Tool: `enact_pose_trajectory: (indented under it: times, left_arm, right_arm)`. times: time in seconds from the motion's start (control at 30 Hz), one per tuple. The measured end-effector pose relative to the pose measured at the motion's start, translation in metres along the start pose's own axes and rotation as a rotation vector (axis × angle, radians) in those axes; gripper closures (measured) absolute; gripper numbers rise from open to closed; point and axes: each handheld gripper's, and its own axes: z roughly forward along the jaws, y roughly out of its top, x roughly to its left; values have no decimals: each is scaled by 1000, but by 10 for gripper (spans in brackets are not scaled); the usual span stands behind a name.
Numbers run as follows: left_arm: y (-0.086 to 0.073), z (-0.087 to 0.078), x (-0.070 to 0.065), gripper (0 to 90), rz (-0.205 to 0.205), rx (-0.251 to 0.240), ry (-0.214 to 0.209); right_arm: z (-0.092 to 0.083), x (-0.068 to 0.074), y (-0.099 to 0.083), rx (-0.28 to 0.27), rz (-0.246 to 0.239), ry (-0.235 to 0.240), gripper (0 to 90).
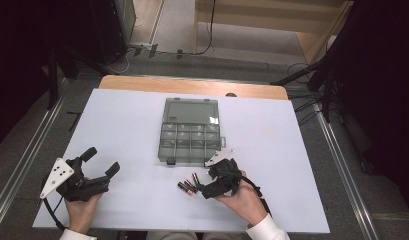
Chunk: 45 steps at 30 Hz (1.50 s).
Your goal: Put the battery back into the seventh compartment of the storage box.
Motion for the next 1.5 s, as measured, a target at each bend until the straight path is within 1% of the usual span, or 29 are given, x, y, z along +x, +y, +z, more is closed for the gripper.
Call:
enact_pose_trajectory:
  times: [0.03,0.17,0.23,0.3,0.33,0.37,0.4,0.43,0.53,0.6,0.63,0.67,0.7,0.73,0.77,0.8,0.83,0.93,1.07,1.1,1.13,1.17,1.27,1.37,1.4,1.43,1.5]
  left_arm:
    - [0,0,0,56,0,0,0]
    - [0,1,0,56,2,10,-1]
    - [0,1,0,56,1,9,-3]
    - [0,1,0,56,0,8,-3]
    - [0,1,0,56,0,8,-3]
    - [0,1,0,56,-2,6,-1]
    - [0,1,0,56,-2,6,-1]
    - [0,0,0,56,-1,6,-1]
    - [0,0,0,56,-1,5,-2]
    - [0,0,0,56,-2,4,-3]
    - [0,0,0,56,-2,4,-3]
    - [0,0,0,56,-3,3,-4]
    - [0,0,0,56,-2,3,-5]
    - [0,0,0,56,-2,2,-5]
    - [0,1,0,56,-3,2,-6]
    - [0,1,0,56,-2,2,-7]
    - [0,1,0,56,-2,2,-7]
    - [0,1,0,56,-4,1,-7]
    - [0,1,0,56,-5,1,-8]
    - [0,1,0,56,-4,3,-9]
    - [0,1,0,56,-4,3,-9]
    - [0,1,0,56,-3,4,-10]
    - [0,1,0,56,-3,5,-10]
    - [0,1,0,56,-4,5,-10]
    - [0,1,0,56,-3,6,-9]
    - [0,1,0,56,-4,6,-10]
    - [0,1,0,56,-4,6,-10]
  right_arm:
    - [0,0,0,0,0,0,138]
    - [6,4,6,29,7,1,170]
    - [9,6,9,39,1,1,225]
    - [11,7,12,49,10,4,286]
    - [12,8,14,61,10,5,344]
    - [15,9,18,102,28,3,434]
    - [15,9,18,102,28,3,434]
    - [17,10,21,120,45,-4,442]
    - [21,11,29,144,63,-10,496]
    - [24,12,34,166,75,-14,546]
    - [27,12,38,199,100,-28,598]
    - [27,12,38,199,100,-28,598]
    - [29,12,39,212,108,-25,610]
    - [30,12,40,235,125,-17,630]
    - [32,11,41,252,131,-4,654]
    - [34,11,41,274,141,9,694]
    - [36,11,41,293,146,13,754]
    - [35,11,41,299,160,11,777]
    - [33,11,40,292,149,-1,779]
    - [32,11,40,285,151,-3,779]
    - [29,11,40,260,156,3,780]
    - [29,11,40,260,156,3,780]
    - [24,10,42,226,170,19,779]
    - [20,7,43,200,176,20,779]
    - [19,6,43,190,181,24,780]
    - [16,4,45,169,191,30,780]
    - [13,3,46,154,204,31,779]
